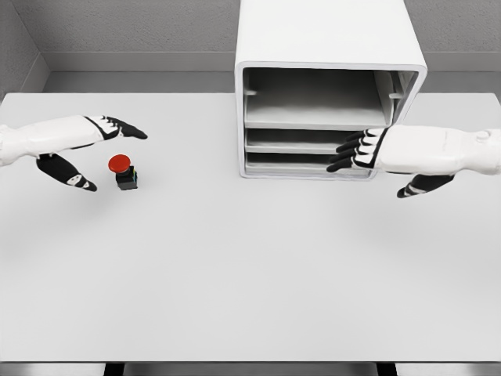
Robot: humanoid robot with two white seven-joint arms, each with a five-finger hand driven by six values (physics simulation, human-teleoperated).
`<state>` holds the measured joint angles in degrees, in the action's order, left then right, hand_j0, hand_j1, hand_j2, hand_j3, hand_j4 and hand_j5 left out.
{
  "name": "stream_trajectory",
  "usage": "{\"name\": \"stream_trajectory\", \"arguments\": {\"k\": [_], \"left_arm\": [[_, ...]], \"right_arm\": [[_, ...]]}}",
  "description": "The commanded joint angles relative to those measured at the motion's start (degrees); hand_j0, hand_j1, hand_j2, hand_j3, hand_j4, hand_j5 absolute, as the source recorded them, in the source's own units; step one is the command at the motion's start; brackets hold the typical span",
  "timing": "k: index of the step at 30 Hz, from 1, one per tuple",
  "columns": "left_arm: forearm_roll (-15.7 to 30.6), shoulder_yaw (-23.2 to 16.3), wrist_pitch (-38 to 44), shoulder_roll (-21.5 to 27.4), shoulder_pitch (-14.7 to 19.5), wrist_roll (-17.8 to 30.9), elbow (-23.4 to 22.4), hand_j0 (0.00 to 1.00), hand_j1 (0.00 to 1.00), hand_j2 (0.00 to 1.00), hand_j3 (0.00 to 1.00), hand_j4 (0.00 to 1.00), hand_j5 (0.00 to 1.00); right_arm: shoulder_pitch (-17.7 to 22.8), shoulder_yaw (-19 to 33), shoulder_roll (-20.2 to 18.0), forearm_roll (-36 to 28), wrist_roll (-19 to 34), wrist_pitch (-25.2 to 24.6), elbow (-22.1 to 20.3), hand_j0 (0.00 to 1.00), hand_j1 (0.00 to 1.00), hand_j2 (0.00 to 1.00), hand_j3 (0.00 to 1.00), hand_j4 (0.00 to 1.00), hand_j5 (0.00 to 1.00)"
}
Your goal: Slide open multi-storey tabletop storage cabinets and put open load switch and slide close multi-storey tabletop storage cabinets
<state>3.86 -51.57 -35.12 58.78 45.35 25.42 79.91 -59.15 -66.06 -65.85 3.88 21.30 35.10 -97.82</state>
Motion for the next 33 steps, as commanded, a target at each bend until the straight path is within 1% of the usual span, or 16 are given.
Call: {"name": "stream_trajectory", "arguments": {"k": [1, 2, 3, 4, 5, 7, 10, 11, 12, 14, 17, 21, 27, 29, 31, 33], "left_arm": [[-0.43, 0.07, 0.12, -0.33, 0.0, -0.02, -0.02, 1.0, 1.0, 1.0, 1.0, 1.0, 1.0], [-0.52, 0.07, 0.12, -0.33, 0.0, -0.02, -0.02, 1.0, 1.0, 1.0, 1.0, 1.0, 1.0], [-0.52, 0.07, 0.12, -0.42, 0.0, -0.02, -0.11, 1.0, 1.0, 1.0, 1.0, 1.0, 1.0], [-0.61, -0.02, 0.12, -0.86, 0.0, -0.02, -0.2, 1.0, 1.0, 1.0, 1.0, 1.0, 1.0], [-2.28, 0.15, 0.12, -1.3, -0.44, -0.02, -0.46, 1.0, 1.0, 1.0, 1.0, 1.0, 1.0], [-2.98, 0.07, 0.12, -2.27, -0.44, -0.02, -0.81, 1.0, 1.0, 1.0, 1.0, 1.0, 1.0], [-3.25, -0.02, 0.12, -3.23, -0.44, -0.02, -2.48, 1.0, 1.0, 1.0, 1.0, 1.0, 1.0], [-6.05, 0.07, 0.12, -4.9, -0.53, -0.02, -4.06, 1.0, 1.0, 1.0, 1.0, 1.0, 1.0], [-6.5, -0.02, 0.12, -5.43, -0.53, -0.02, -5.12, 1.0, 1.0, 1.0, 1.0, 1.0, 1.0], [-6.5, -0.02, 0.12, -5.69, -0.53, -0.02, -5.56, 1.0, 1.0, 1.0, 1.0, 1.0, 1.0], [-7.02, -0.02, 0.12, -5.7, -0.53, -0.02, -5.91, 1.0, 1.0, 1.0, 1.0, 1.0, 1.0], [-8.34, -0.02, 0.12, -7.54, -0.26, -0.02, -9.95, 1.0, 1.0, 1.0, 1.0, 1.0, 1.0], [-9.22, -0.02, 0.12, -9.21, -0.09, -0.02, -11.97, 1.0, 1.0, 1.0, 1.0, 1.0, 1.0], [-10.19, -0.02, 0.12, -9.56, 0.0, -0.02, -12.5, 1.0, 1.0, 1.0, 1.0, 1.0, 1.0], [-10.72, -0.02, 0.12, -10.44, -0.09, -0.11, -13.12, 1.0, 1.0, 1.0, 1.0, 1.0, 1.0], [-11.33, -0.02, 0.12, -11.5, 0.0, -0.02, -14.35, 1.0, 1.0, 1.0, 1.0, 1.0, 1.0]], "right_arm": [[0.0, -0.04, 1.95, -0.46, -0.2, -0.1, -0.01, 1.0, 1.0, 1.0, 1.0, 1.0, 1.0], [-0.26, 0.14, 4.85, -0.72, -1.95, -0.1, 0.08, 1.0, 1.0, 1.0, 1.0, 1.0, 1.0], [-0.35, 0.14, 5.82, -0.72, -6.17, -0.1, 0.17, 1.0, 1.0, 1.0, 1.0, 1.0, 1.0], [-0.44, 0.14, 6.0, -0.72, -9.78, -0.1, 0.17, 1.0, 1.0, 1.0, 1.0, 1.0, 1.0], [-0.35, 0.14, 6.08, -0.63, -12.94, -0.1, 0.17, 1.0, 1.0, 1.0, 1.0, 1.0, 1.0], [0.09, 0.23, 5.65, -0.72, -16.72, -0.1, 0.26, 1.0, 1.0, 1.0, 1.0, 1.0, 1.0], [0.88, 0.14, 6.08, -0.72, -20.41, -0.1, 0.35, 1.0, 1.0, 1.0, 1.0, 1.0, 1.0], [0.88, 0.14, 6.17, -0.72, -20.68, -0.1, 0.35, 1.0, 1.0, 1.0, 1.0, 1.0, 1.0], [0.88, 0.14, 6.52, -0.63, -20.68, -0.1, 0.35, 1.0, 1.0, 1.0, 1.0, 1.0, 1.0], [1.32, -0.74, 8.1, -0.72, -19.28, -0.1, 0.43, 1.0, 1.0, 1.0, 1.0, 1.0, 1.0], [1.49, -2.32, 11.36, -0.72, -16.11, -0.1, 0.43, 1.0, 1.0, 1.0, 1.0, 1.0, 1.0], [0.79, -2.59, 11.53, -0.9, -15.67, -0.1, 0.78, 1.0, 1.0, 1.0, 1.0, 1.0, 1.0], [1.23, -3.2, 11.36, -2.13, -15.67, -0.1, 2.1, 1.0, 1.0, 1.0, 1.0, 1.0, 1.0], [1.14, -3.2, 12.85, -1.6, -15.67, -0.1, 2.02, 1.0, 1.0, 1.0, 1.0, 1.0, 1.0], [1.14, -3.2, 12.85, -1.86, -15.67, -0.1, 2.28, 1.0, 1.0, 1.0, 1.0, 1.0, 1.0], [1.05, -3.11, 13.03, -1.95, -15.5, -0.1, 4.83, 1.0, 1.0, 1.0, 1.0, 1.0, 1.0]]}}
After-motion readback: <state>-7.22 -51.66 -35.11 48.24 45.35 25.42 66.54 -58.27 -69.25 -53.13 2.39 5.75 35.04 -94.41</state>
